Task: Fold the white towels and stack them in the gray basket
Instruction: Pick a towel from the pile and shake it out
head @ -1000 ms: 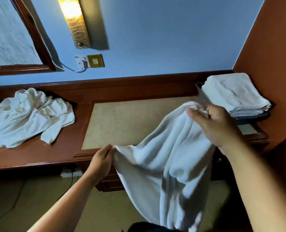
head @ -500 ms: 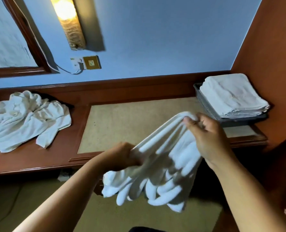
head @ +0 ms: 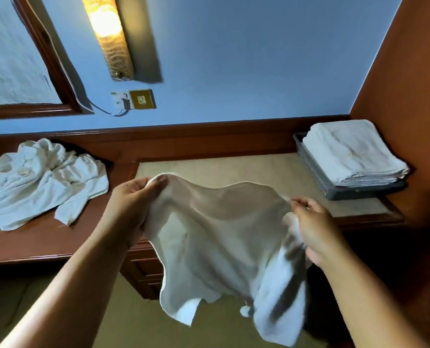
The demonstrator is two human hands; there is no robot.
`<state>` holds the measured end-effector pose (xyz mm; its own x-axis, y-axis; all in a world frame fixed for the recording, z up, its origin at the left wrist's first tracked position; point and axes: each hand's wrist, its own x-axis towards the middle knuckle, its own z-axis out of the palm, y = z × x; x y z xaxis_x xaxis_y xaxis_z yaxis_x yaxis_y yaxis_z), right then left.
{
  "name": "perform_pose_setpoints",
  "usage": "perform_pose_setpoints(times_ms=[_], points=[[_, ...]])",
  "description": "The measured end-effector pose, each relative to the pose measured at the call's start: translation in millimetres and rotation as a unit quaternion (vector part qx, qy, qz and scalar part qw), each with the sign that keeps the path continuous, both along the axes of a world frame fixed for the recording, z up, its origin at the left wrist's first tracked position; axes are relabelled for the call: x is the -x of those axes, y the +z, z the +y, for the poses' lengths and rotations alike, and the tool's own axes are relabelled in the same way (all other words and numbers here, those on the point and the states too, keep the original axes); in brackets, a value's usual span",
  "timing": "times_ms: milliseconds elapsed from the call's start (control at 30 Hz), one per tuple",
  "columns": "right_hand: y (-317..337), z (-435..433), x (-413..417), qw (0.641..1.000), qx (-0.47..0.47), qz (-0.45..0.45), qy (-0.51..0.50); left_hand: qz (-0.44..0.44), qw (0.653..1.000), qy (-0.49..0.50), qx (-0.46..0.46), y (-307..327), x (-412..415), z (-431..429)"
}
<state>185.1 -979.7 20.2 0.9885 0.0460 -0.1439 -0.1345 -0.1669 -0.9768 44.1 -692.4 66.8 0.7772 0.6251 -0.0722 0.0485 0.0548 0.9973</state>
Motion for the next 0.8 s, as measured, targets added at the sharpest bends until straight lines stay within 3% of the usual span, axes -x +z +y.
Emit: perform_pose_setpoints(times_ms=[200,333,433,533,667,800], points=[[22,29,30,0.992,-0.118,0.018,0.047,0.036,0.992,-0.119,-0.008,7,-6,-68],[46,36,49,0.971,-0.218,0.034,0.096,0.016,0.99,-0.124,0.071,-3,-7,-107],[52,31,65,0.966,-0.212,0.011,0.15,-0.026,0.989,-0.099,0.105,0,-4,-126],[48,26,81,0.959,-0.209,0.0,0.193,-0.055,0.992,-0.091,0.074,2,4,-136],[46,24,90,0.964,-0.207,-0.036,0.164,-0.097,0.985,-0.102,0.097,0,14,-141],[52,18,95,0.95,-0.259,-0.042,0.17,-0.136,0.978,-0.151,0.042,-2,26,-139]])
